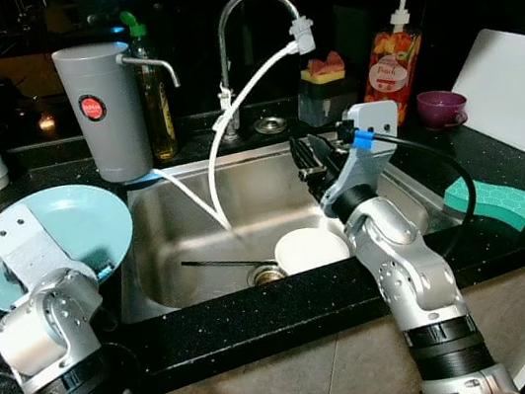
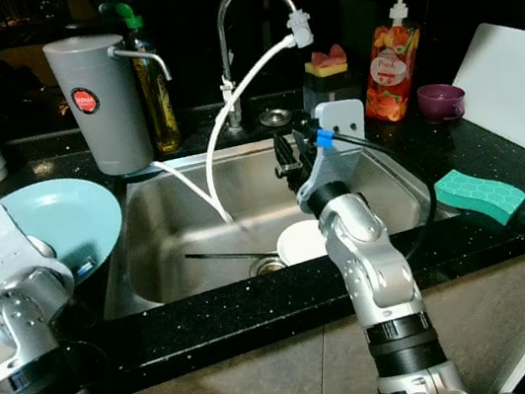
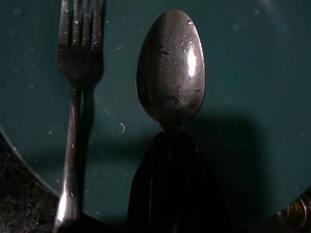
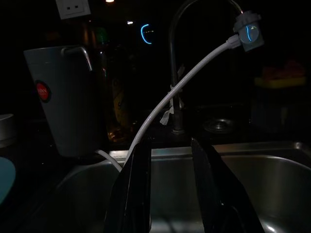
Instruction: Kitchen organization
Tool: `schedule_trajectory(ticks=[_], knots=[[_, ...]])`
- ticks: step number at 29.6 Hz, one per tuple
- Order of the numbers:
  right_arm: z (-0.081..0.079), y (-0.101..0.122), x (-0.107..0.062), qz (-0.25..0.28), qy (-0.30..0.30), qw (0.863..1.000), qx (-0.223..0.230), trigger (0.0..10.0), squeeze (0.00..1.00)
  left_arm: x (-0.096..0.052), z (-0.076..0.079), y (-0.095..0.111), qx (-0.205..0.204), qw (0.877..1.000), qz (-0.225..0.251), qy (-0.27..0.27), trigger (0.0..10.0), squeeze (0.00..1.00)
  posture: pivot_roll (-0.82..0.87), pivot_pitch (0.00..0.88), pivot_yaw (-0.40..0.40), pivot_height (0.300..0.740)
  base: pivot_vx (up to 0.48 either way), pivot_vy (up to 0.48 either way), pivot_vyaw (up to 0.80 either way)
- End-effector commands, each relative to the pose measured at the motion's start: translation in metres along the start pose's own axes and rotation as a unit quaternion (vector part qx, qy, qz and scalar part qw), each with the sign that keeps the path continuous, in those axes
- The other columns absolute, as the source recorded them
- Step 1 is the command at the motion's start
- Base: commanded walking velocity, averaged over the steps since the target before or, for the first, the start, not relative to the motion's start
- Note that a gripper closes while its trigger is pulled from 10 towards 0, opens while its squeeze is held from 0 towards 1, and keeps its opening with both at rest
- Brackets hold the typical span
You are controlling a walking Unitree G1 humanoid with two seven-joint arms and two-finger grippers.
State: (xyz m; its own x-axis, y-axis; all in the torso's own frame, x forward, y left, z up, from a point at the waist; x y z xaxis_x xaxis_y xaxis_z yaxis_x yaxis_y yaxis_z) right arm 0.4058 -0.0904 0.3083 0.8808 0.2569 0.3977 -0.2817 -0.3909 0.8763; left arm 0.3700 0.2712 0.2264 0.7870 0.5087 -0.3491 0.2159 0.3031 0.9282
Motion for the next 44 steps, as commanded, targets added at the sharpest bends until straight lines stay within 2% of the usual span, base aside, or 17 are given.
schedule_trajectory(ticks=[1, 3, 4, 5, 6, 10, 14, 18, 21, 23, 26, 27, 29, 30, 33, 38, 44], knots=[[0.001, 0.0, -0.001, -0.002, -0.002, 1.0, 0.006, 10.0, 0.0, 0.005, -0.002, -0.01, 0.003, 1.0, -0.022, 0.007, 0.0, 0.0, 0.12, 0.105, -0.067, 0.74, 0.0, 0.0, 0.0], [0.0, 0.001, -0.001, -0.001, -0.001, 1.0, 0.007, 10.0, 0.0, 0.006, -0.004, -0.002, 0.014, 1.0, -0.003, 0.009, 0.0, 0.0, 0.12, 0.104, -0.068, 0.74, 0.0, 0.0, 0.0], [0.0, 0.001, -0.001, -0.001, -0.001, 1.0, 0.007, 10.0, 0.0, 0.006, -0.004, 0.002, 0.021, 1.0, 0.007, 0.009, 6.8, 0.0, 0.12, 0.105, -0.068, 0.74, 0.0, 0.0, 0.0], [0.0, 0.001, -0.001, -0.001, -0.001, 1.0, 0.007, 10.0, 0.0, 0.005, -0.004, 0.008, 0.033, 0.999, 0.022, 0.01, 6.8, 0.0, 0.12, 0.105, -0.068, 0.74, 0.0, 0.0, 0.0], [0.0, 0.002, -0.001, -0.001, -0.001, 1.0, 0.008, 10.0, 0.0, 0.004, -0.003, 0.014, 0.041, 0.998, 0.036, 0.01, 10.0, 0.0, 0.12, 0.105, -0.068, 0.74, 0.0, 0.0, 0.0], [-0.001, 0.002, 0.0, 0.0, 0.0, 1.0, 0.009, 10.0, 0.0, -0.003, 0.002, 0.037, 0.062, 0.994, 0.094, 0.003, 10.0, 0.0, 0.12, 0.104, -0.071, 0.74, 0.0, 0.0, 0.0], [-0.002, 0.004, 0.0, 0.002, 0.004, 1.0, 0.013, 10.0, 0.0, -0.018, 0.022, 0.072, 0.093, 0.978, 0.179, -0.047, 10.0, 0.0, 0.12, 0.104, -0.071, 0.74, 0.0, 0.0, 0.0], [-0.005, 0.004, 0.0, 0.002, 0.012, 1.0, 0.024, 10.0, 0.0, -0.027, 0.045, 0.08, 0.119, 0.965, 0.204, -0.117, 10.0, 0.0, 0.12, 0.101, -0.072, 0.74, 0.0, 0.0, 0.0], [-0.016, 0.006, -0.001, -0.001, 0.042, 0.996, 0.077, 10.0, 0.0, -0.046, 0.085, 0.068, 0.159, 0.933, 0.2, -0.254, 10.0, 0.0, 0.12, 0.101, -0.072, 0.74, 0.0, 0.0, 0.0], [-0.025, 0.006, -0.003, -0.009, 0.07, 0.992, 0.109, 10.0, 0.0, -0.054, 0.094, 0.067, 0.178, 0.918, 0.215, -0.283, 10.0, 0.0, 0.12, 0.099, -0.072, 0.74, 0.0, 0.0, 0.0], [-0.037, 0.011, -0.007, -0.008, 0.107, 0.983, 0.147, 10.0, 0.0, -0.077, 0.114, 0.063, 0.236, 0.873, 0.257, -0.34, 10.0, 0.0, 0.12, 0.1, -0.072, 0.74, 0.0, 0.0, 0.0], [-0.037, 0.011, -0.007, -0.008, 0.107, 0.983, 0.147, 10.0, 0.0, -0.077, 0.114, 0.063, 0.236, 0.873, 0.257, -0.34, 10.0, 0.0, 0.12, 0.1, -0.072, 0.74, 0.0, 0.0, 0.0], [-0.06, 0.023, -0.016, -0.004, 0.177, 0.964, 0.196, 10.0, 0.0, -0.118, 0.137, 0.047, 0.273, 0.801, 0.287, -0.45, 10.0, 0.0, 0.12, 0.1, -0.072, 0.74, 0.0, 0.0, 0.0], [-0.066, 0.025, -0.019, -0.006, 0.197, 0.959, 0.203, 10.0, 0.0, -0.124, 0.14, 0.044, 0.276, 0.789, 0.288, -0.467, 10.0, 0.0, 0.12, 0.1, -0.072, 0.74, 0.0, 0.0, 0.0], [-0.075, 0.024, -0.024, -0.012, 0.224, 0.952, 0.21, 10.0, 0.0, -0.129, 0.144, 0.037, 0.289, 0.775, 0.286, -0.485, 10.0, 0.0, 0.11, 0.096, -0.07, 0.74, 0.0, 0.0, 0.0], [-0.089, 0.016, -0.032, -0.039, 0.255, 0.943, 0.211, 10.0, 0.0, -0.153, 0.151, 0.021, 0.303, 0.725, 0.281, -0.551, 10.0, 0.0, 0.11, 0.088, -0.068, 0.74, 0.0, 0.0, 0.0], [-0.089, 0.004, -0.031, -0.064, 0.248, 0.947, 0.196, 10.0, 0.0, -0.164, 0.155, 0.015, 0.302, 0.704, 0.284, -0.577, 10.0, 0.0, 0.11, 0.081, -0.066, 0.74, 0.0, 0.0, 0.0]])
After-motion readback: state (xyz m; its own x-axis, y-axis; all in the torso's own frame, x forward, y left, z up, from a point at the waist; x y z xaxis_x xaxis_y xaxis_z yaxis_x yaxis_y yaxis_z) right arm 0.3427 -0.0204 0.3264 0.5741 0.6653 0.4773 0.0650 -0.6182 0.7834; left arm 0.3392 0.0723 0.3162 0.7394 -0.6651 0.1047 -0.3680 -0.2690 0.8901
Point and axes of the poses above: a point about 5 cm out from each wrist's last joint towards the gripper, its own x axis pointing out of the wrist towards the gripper, its own y axis along the axis of the wrist's last joint, z = x × y, the point moved 6 cm from there along x, pointing out of the wrist towards the gripper, and after that the axes turned 10 degrees about x, right-handed, at the moved point
